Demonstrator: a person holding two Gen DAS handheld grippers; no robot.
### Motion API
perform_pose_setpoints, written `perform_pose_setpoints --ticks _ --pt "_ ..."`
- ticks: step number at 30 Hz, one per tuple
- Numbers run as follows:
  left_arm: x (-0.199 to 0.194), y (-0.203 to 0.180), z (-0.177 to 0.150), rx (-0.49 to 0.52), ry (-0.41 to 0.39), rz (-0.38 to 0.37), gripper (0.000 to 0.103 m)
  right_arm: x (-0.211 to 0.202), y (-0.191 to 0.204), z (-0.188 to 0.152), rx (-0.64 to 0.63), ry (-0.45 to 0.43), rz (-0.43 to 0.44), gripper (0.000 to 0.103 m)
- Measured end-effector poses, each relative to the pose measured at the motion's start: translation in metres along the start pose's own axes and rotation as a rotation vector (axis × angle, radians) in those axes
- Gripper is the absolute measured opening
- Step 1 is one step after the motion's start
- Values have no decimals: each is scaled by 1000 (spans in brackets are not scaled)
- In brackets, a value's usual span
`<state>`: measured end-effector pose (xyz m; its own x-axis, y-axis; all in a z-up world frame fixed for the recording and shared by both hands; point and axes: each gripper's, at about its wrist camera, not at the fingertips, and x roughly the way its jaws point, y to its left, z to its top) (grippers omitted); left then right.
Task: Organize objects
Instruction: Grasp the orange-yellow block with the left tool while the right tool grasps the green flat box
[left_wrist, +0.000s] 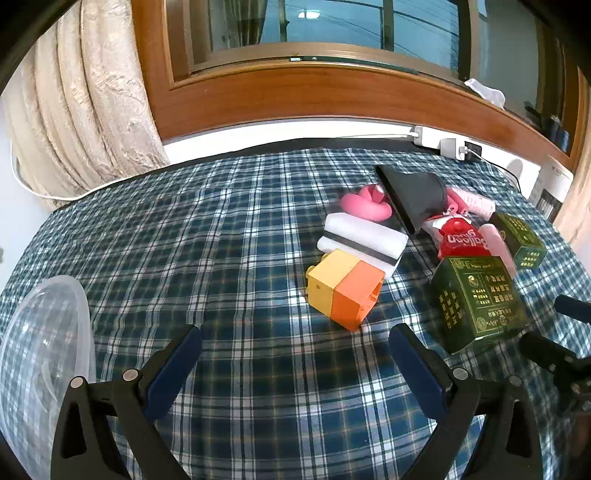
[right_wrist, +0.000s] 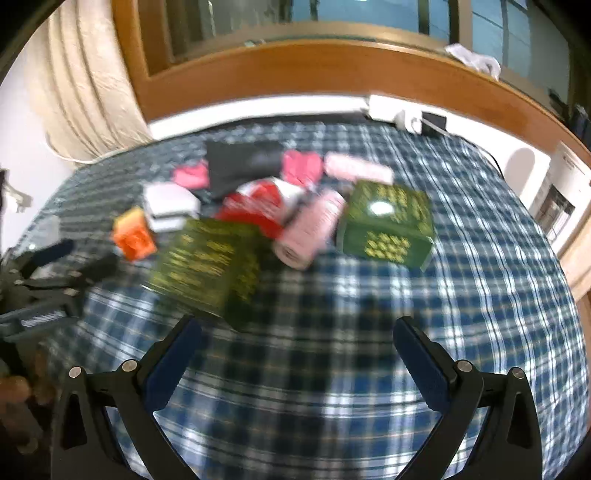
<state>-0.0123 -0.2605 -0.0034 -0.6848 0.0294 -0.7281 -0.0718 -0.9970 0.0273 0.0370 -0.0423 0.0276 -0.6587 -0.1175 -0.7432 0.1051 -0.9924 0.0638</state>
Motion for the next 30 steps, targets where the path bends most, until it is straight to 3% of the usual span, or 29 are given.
perform_pose_setpoints --ticks 6,12,20,22,24,30 --pt "-1 8 0 -28 -5 20 103 -2 24 19 -11 -26 74 103" --pt "0 11 1 -27 -8 72 103 14 50 30 -55 -3 43 103" --pt "0 21 2 -50 -9 81 103 36 55 34 -62 12 -14 103" --pt "1 23 2 -56 -5 77 103 39 57 33 -71 8 -25 97" --pt "1 23 2 -61 -3 69 103 42 57 31 -74 15 -19 78" --pt "2 20 2 -53 -8 44 103 37 53 23 -70 -15 -14 76"
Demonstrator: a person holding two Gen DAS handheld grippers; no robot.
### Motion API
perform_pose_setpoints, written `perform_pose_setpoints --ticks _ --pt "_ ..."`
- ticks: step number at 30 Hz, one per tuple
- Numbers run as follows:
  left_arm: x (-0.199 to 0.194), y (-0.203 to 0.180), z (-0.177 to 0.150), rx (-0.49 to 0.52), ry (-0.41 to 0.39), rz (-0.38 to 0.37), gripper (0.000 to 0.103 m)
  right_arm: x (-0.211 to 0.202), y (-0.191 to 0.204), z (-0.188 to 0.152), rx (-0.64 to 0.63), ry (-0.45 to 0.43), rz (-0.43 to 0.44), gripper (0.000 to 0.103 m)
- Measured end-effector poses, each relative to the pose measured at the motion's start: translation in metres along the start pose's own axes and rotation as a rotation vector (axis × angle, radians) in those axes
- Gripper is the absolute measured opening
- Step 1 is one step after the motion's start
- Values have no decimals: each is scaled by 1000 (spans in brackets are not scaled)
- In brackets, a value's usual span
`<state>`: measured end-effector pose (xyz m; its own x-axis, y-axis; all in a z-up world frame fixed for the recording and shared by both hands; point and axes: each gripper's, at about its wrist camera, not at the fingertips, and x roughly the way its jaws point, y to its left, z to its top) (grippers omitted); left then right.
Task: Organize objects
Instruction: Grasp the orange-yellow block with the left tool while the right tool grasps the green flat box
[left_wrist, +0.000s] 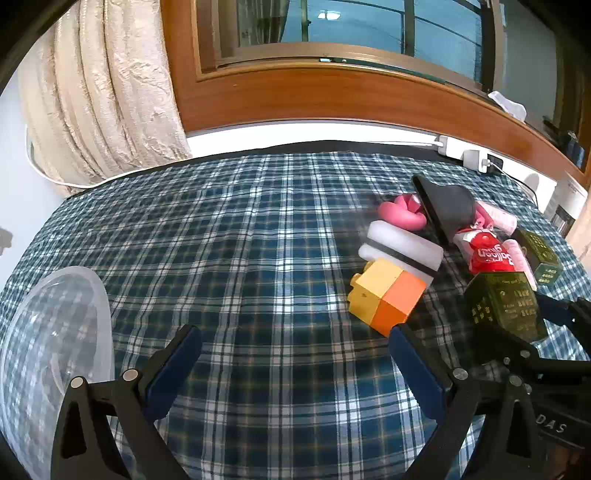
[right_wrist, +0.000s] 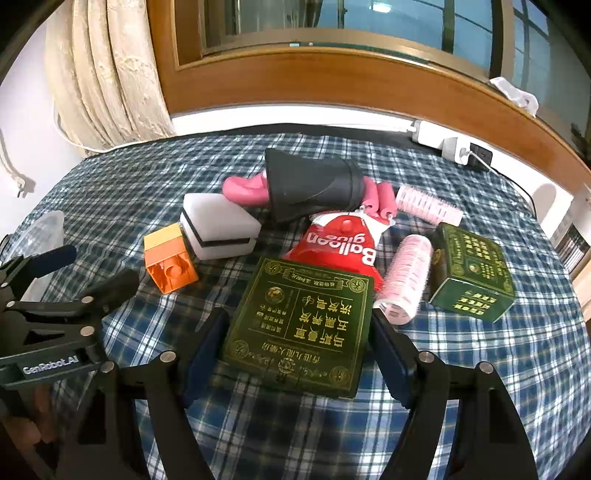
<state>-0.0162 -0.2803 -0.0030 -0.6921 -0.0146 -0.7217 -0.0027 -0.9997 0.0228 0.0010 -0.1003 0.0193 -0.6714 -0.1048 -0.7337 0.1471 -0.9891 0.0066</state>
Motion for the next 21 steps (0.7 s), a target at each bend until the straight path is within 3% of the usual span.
perform_pose_setpoints --ticks 9,16,21 --pt "15 -7 6 -15 79 -85 103 -19 -11 -3 38 -80 2 76" --pt "16 -20 19 7 91 -146 103 -31 -17 -1 57 -129 4 76" --pt "25 -29 24 13 104 -166 94 -33 -21 -2 79 -130 14 76"
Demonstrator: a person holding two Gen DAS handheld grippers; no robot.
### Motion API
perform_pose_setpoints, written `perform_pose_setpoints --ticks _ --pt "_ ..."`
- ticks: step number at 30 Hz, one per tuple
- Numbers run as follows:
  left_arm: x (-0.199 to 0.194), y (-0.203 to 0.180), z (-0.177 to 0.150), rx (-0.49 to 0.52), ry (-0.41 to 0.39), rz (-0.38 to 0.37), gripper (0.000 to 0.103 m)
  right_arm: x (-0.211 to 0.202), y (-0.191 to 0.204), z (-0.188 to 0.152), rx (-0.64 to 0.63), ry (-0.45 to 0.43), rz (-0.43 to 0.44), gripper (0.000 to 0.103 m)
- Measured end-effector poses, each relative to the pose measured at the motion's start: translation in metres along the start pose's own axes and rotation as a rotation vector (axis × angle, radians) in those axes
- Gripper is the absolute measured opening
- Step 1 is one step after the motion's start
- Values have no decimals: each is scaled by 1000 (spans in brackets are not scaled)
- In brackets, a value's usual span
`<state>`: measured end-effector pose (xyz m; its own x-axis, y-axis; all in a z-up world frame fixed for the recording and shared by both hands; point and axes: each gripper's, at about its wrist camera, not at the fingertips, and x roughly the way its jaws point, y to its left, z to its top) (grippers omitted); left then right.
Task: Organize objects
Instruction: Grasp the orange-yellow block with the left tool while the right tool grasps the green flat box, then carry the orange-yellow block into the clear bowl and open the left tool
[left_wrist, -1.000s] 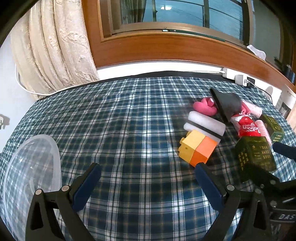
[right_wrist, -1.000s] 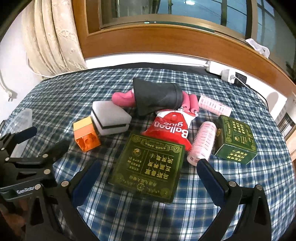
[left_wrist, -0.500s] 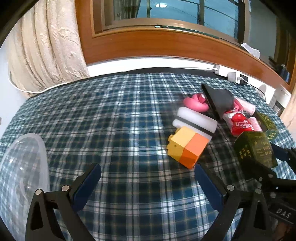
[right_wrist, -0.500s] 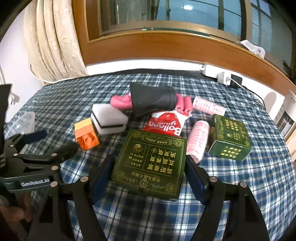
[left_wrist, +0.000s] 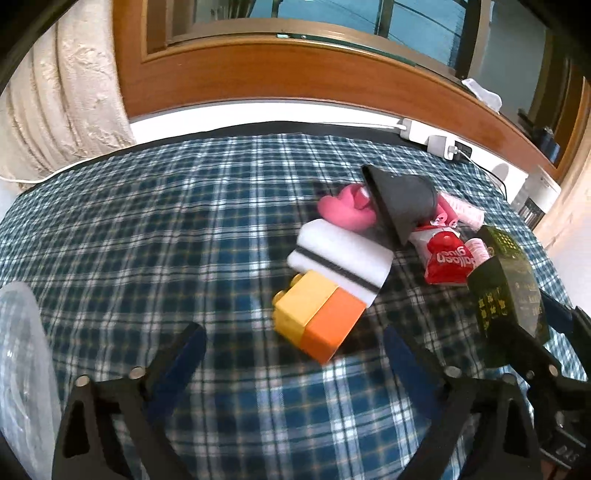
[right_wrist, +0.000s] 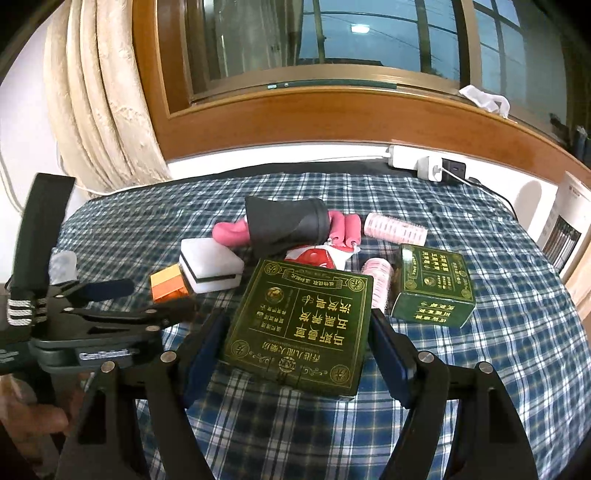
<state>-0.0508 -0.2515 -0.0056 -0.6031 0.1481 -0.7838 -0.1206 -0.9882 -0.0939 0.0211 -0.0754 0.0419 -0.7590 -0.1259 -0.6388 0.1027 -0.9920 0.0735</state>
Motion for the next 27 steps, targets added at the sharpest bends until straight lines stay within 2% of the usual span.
perform_pose_setpoints --ticks 4,9,11,13,20,27 --pt "11 -3 1 12 13 -6 81 0 0 -1 0 0 0 76" --pt "12 -2 0 23 -9 -3 71 2 2 -2 -6 11 -2 76" --pt "11 -1 0 24 -17 -12 60 3 3 -3 -9 14 -2 76" --pt "10 1 0 28 -20 -14 54 4 5 -3 -13 15 -1 76" --pt "-1 1 -4 41 -40 -16 53 4 5 -3 -13 10 13 76" --pt "-26 6 -6 35 -111 38 53 7 4 -3 -5 18 16 76"
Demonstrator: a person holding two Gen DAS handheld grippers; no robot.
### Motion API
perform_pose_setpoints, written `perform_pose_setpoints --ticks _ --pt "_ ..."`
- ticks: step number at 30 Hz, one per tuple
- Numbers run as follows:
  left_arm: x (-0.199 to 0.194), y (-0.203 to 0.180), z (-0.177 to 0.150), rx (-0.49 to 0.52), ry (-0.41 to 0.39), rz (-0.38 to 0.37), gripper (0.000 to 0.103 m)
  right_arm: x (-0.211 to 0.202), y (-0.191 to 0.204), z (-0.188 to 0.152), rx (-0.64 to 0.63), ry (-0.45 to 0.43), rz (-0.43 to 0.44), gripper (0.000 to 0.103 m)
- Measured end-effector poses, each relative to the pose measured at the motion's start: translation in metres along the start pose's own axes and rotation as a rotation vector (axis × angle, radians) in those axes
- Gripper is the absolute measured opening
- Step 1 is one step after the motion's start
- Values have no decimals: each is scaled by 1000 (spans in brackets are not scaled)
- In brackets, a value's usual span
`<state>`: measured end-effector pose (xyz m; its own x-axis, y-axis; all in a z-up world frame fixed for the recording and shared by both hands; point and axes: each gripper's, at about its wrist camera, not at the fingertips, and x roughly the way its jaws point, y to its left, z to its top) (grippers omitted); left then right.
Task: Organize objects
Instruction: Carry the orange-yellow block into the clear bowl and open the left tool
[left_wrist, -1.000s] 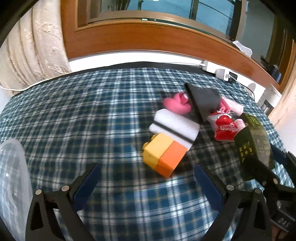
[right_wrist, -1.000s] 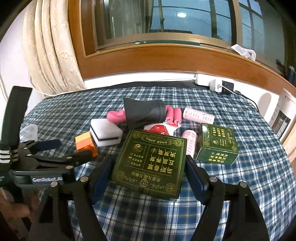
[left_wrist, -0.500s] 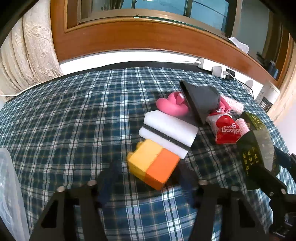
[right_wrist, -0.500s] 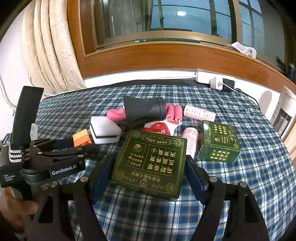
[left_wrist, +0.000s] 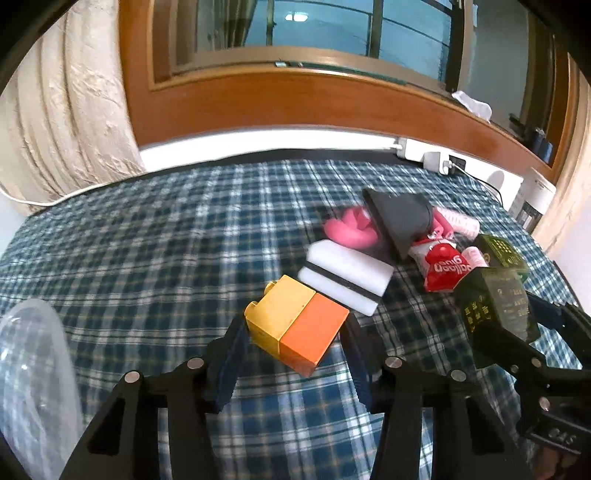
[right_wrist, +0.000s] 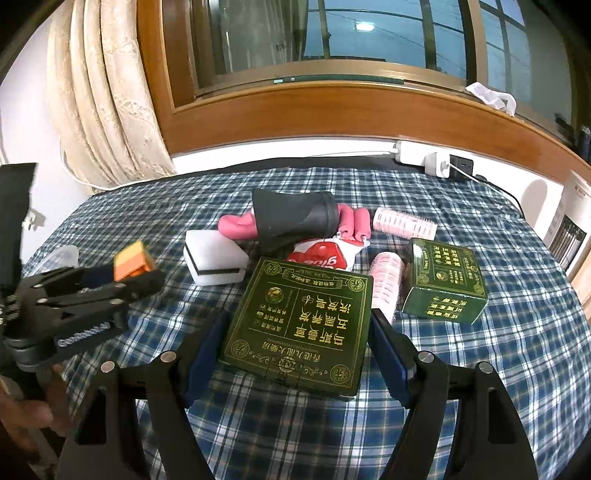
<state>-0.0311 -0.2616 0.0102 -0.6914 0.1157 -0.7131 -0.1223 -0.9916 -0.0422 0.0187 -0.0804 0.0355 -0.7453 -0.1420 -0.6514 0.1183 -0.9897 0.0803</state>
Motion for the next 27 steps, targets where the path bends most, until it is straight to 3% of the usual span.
perform_pose_setpoints --ticks 13,27 --pt "-41 11 -12 10 -108 77 53 6 -7 -1 52 15 35 76" --pt "-70 43 -27 -23 -164 123 53 2 -7 0 65 -7 -46 76"
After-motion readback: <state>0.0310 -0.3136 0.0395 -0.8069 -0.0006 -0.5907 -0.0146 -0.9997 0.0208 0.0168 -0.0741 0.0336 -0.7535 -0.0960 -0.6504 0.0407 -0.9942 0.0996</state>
